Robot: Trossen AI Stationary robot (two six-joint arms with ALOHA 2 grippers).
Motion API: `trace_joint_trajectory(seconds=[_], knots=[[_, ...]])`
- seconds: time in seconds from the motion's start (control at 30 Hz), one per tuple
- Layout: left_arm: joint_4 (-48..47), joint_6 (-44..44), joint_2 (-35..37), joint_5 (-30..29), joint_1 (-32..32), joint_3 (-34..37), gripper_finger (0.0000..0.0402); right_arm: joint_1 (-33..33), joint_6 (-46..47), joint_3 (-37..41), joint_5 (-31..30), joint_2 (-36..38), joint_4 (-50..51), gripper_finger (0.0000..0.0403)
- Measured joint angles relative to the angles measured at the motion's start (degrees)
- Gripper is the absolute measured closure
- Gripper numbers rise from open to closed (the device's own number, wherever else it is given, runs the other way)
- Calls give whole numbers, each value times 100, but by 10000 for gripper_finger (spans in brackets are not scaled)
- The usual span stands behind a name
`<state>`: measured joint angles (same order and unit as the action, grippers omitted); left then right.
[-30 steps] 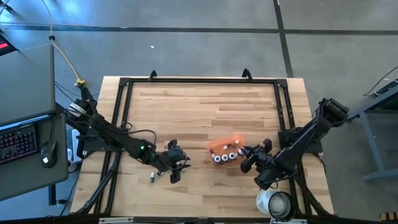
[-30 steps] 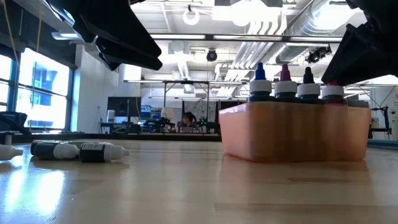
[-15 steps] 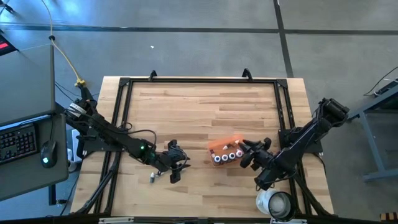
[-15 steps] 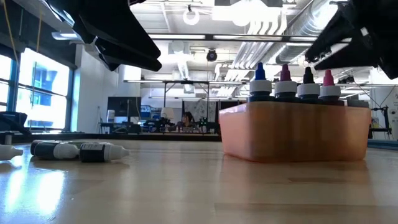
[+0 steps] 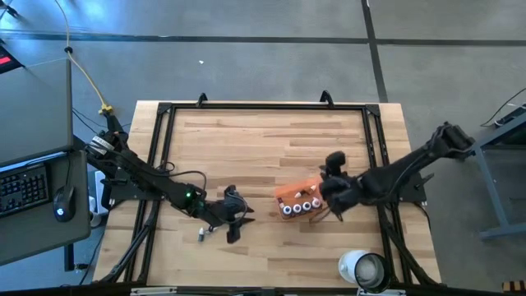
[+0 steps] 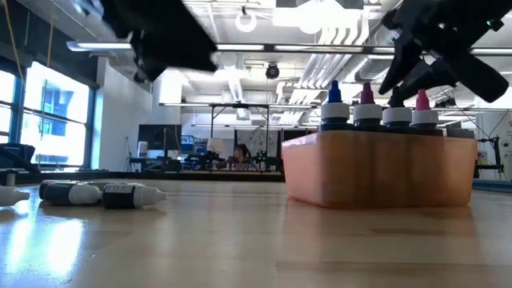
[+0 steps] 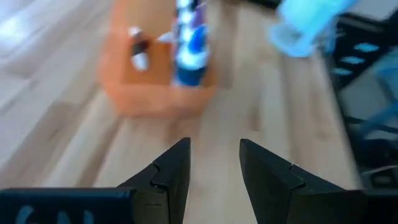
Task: Pick & Place food coloring
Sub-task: Put the small black food coloring bottle into the orange bin
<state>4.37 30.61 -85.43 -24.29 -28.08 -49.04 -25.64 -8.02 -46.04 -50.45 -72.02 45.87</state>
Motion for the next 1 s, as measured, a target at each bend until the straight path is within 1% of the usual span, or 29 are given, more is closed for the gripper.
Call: trace_joint_trajectory(seconds=[0.07, 0.1, 0.17, 0.2, 0.27, 0.3, 0.4, 0.5, 0.6, 0.63, 0.7, 0.8, 0.87, 0.9, 1.0], knots=[[-127, -127, 0, 232, 0, -239, 264, 254, 381, 0, 456, 231, 247, 285], [-343, -269, 0, 343, -2, -401, 264, 397, 585, 0, 701, 348, 359, 288], [-1049, -545, 0, 431, -4, -759, 264, 661, 1036, 58, 1036, 602, 407, 292], [-1455, -599, 0, 436, -4, -946, 264, 776, 1193, 177, 1074, 745, 274, 294], [-2213, -546, 2, 464, -4, -1253, 264, 981, 1082, 388, 1066, 987, 23, 297], [-2559, -472, 4, 502, -4, -1349, 264, 1057, 1027, 392, 1156, 1072, -13, 298], [-3049, -200, 4, 552, -4, -1405, 264, 1230, 931, 356, 1391, 1305, -183, 302], [-3058, 289, -73, 420, -4, -1232, 264, 1355, 855, 364, 1582, 1509, -322, 306], [-3185, 620, -288, 594, 0, -1088, 264, 1543, 444, 525, 1890, 1753, -974, 309], [-3074, 631, -393, 661, -2, -1090, 264, 1630, 228, 600, 2024, 1830, -1304, 310], [-2986, 637, -582, 789, -4, -1103, 264, 1799, -52, 749, 2324, 1929, -2308, 312], [-2825, 719, -821, 1009, -1, -1099, 264, 2084, -365, 861, 2995, 1993, -3835, 314], [-2796, 727, -966, 1049, -3, -1097, 264, 2322, -438, 899, 3179, 1998, -4402, 314], [-2791, 746, -1024, 1055, -4, -1090, 264, 2462, -418, 918, 3160, 2013, -4556, 314], [-2671, 907, -1209, 1219, -2, -1103, 264, 3015, -72, 1039, 3100, 2068, -4495, 314]])
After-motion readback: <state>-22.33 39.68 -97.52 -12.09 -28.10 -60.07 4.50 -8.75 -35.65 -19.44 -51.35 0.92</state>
